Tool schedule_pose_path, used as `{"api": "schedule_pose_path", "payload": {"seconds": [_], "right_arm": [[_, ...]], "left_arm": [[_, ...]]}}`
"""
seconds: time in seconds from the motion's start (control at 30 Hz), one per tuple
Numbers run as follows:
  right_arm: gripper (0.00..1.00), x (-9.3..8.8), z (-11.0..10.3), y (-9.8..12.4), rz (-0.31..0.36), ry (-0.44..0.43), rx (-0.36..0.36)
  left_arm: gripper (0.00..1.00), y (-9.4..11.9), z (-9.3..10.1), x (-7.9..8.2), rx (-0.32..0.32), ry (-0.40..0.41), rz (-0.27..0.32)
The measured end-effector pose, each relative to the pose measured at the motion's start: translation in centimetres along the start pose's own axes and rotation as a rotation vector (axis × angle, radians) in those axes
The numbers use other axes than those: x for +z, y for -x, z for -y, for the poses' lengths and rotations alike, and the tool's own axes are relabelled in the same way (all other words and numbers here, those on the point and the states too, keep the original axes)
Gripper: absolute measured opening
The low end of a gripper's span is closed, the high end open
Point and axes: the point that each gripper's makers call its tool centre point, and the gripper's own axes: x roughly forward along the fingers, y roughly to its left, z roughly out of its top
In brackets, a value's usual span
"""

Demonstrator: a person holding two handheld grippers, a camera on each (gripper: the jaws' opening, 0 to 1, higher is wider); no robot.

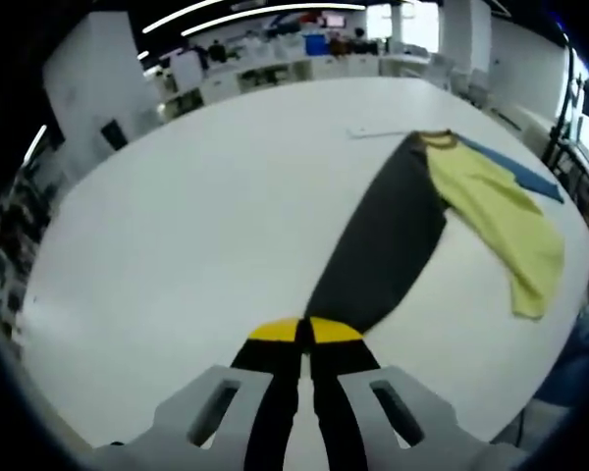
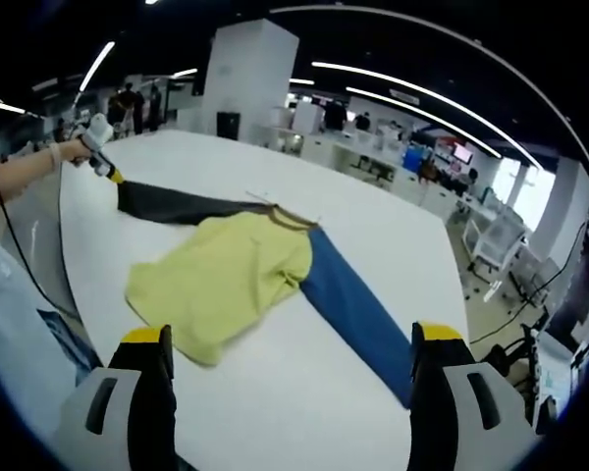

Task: Fold the garment on the visible template until the final outline fits inside the template.

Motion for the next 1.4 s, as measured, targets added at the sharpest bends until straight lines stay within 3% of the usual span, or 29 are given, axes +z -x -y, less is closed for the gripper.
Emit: {"api": "schedule_pose_path", "payload": {"seconds": [0.87,1.4], "right_arm": [[1.0,1.0,0.6,-0.3,-0.014,0.0,-0.039],[1.0,1.6,1.1,-1.6,-0.024,-0.002,-0.039]], "left_arm": [[0.0,-3.4,-2.4,-0.3,0.061,-0.016,-0.037],[0.0,-5.5,-4.1,-0.5,0.098,-0.031,-0.056]]}}
